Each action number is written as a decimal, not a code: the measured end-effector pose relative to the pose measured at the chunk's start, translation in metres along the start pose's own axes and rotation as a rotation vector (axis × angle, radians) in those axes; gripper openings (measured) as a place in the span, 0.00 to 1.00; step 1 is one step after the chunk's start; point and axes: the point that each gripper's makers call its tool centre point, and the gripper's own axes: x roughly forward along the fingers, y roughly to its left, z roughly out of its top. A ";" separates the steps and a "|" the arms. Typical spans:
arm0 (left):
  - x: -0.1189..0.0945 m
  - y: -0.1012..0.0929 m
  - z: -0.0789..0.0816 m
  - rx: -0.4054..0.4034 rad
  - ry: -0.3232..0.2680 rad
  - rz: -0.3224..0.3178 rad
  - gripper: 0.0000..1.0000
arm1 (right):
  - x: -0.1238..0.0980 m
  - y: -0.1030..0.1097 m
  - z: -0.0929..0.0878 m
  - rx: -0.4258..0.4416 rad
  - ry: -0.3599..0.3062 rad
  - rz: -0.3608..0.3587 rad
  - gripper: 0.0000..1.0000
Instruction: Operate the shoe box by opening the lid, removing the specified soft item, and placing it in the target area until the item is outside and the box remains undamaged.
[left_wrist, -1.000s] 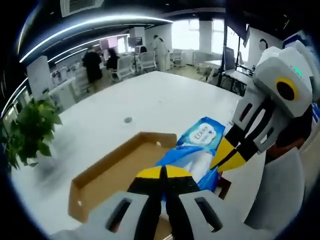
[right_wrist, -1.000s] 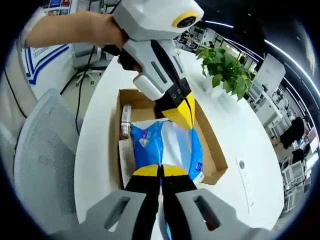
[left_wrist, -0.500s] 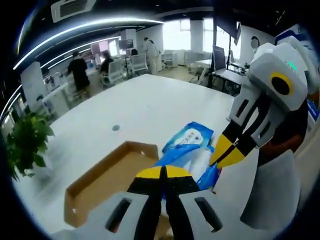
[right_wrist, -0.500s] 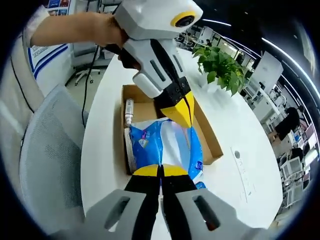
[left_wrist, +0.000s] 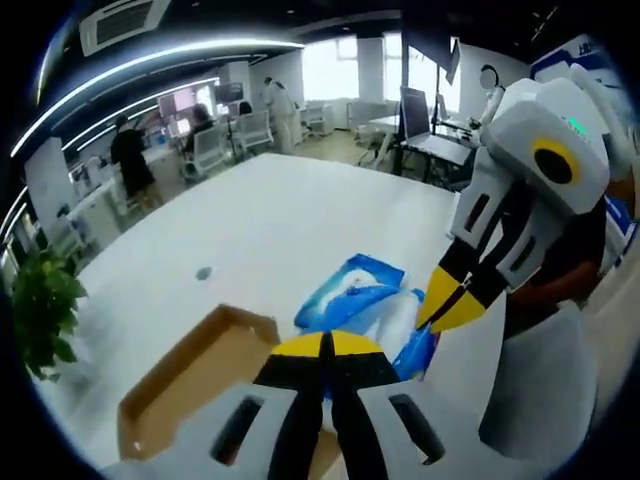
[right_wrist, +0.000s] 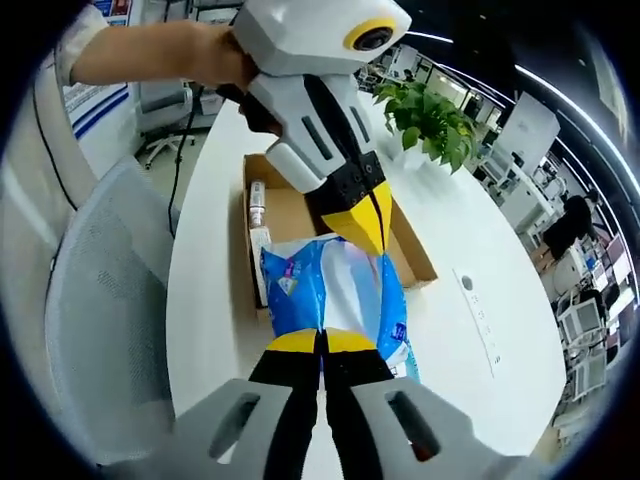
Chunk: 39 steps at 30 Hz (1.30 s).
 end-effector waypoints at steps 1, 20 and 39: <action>0.002 -0.001 0.001 0.003 -0.001 -0.003 0.00 | -0.001 -0.001 -0.002 0.003 0.001 -0.002 0.00; 0.038 -0.024 0.027 0.023 -0.012 -0.072 0.00 | -0.028 -0.024 -0.044 0.053 0.029 -0.040 0.00; 0.077 -0.042 0.055 0.082 0.000 -0.137 0.00 | -0.052 -0.049 -0.082 0.080 0.060 -0.070 0.00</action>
